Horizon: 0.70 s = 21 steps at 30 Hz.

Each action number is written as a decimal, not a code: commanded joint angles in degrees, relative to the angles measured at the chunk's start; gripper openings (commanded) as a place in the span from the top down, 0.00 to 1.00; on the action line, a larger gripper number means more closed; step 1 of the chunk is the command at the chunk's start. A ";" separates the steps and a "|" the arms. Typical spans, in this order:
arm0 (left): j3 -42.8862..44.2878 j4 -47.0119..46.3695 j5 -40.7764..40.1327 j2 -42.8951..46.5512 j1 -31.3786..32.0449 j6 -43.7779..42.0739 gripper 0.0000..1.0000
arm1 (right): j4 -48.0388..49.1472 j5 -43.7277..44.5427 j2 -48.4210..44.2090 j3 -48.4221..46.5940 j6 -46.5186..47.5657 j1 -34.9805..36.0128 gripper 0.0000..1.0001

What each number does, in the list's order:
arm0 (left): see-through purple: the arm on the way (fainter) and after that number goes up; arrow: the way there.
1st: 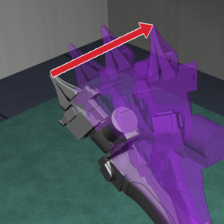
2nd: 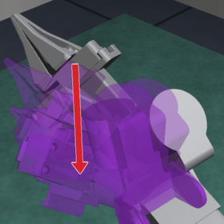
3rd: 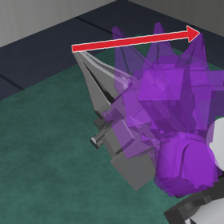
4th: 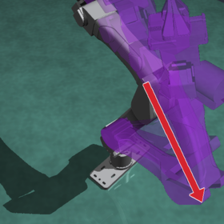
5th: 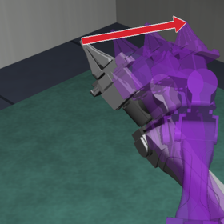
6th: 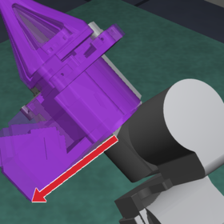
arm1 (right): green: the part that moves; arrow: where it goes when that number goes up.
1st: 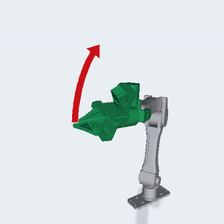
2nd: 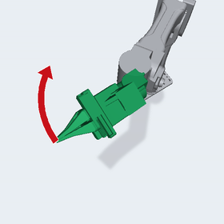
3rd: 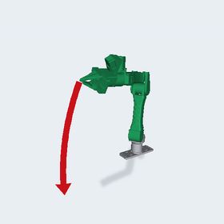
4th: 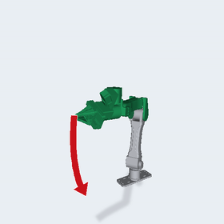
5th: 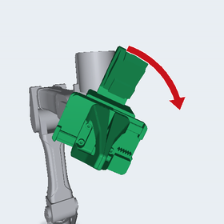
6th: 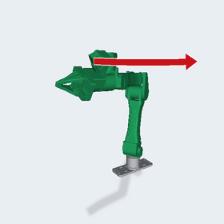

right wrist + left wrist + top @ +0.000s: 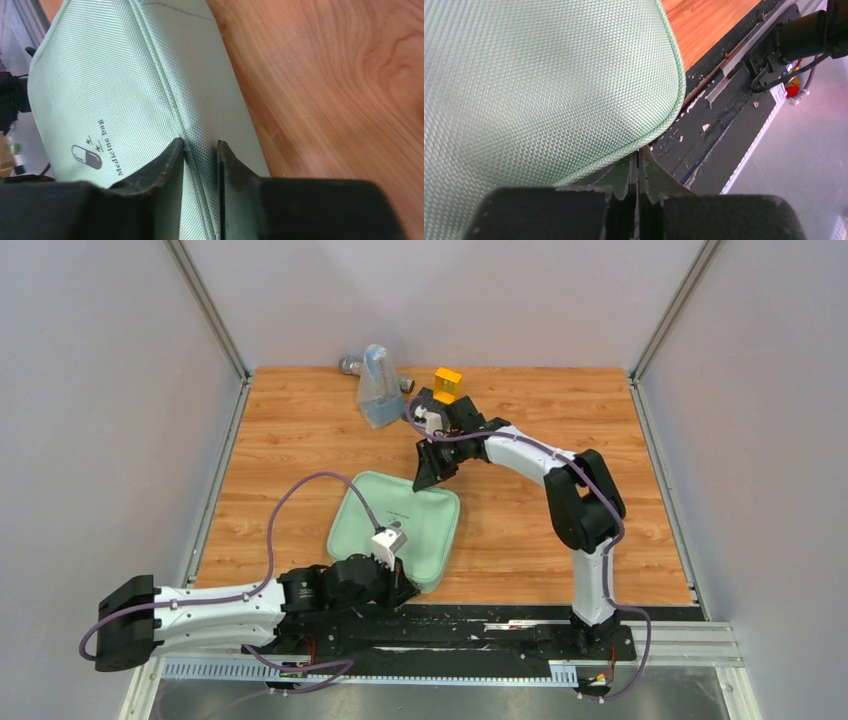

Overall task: Organize the medicine kit
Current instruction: Zip the medicine box at the center of the board.

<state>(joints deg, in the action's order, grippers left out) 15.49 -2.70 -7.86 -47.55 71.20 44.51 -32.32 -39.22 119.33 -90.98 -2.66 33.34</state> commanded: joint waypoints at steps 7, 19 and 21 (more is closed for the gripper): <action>1.56 1.10 -2.31 3.33 -8.55 -3.44 1.00 | 9.49 11.40 -22.88 32.51 -15.49 -4.50 1.00; 15.84 1.74 7.94 -18.02 -19.79 -11.41 1.00 | 10.03 25.88 -46.11 50.57 -29.72 -5.28 0.81; 16.79 1.28 10.25 -19.35 -21.90 -12.02 1.00 | 8.94 26.53 -47.83 49.59 -28.89 -6.16 0.49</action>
<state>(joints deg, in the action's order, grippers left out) 28.62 5.85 4.01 -63.53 53.91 35.44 -13.96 -5.21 74.63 -42.00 -25.17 24.82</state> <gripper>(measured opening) 0.007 0.263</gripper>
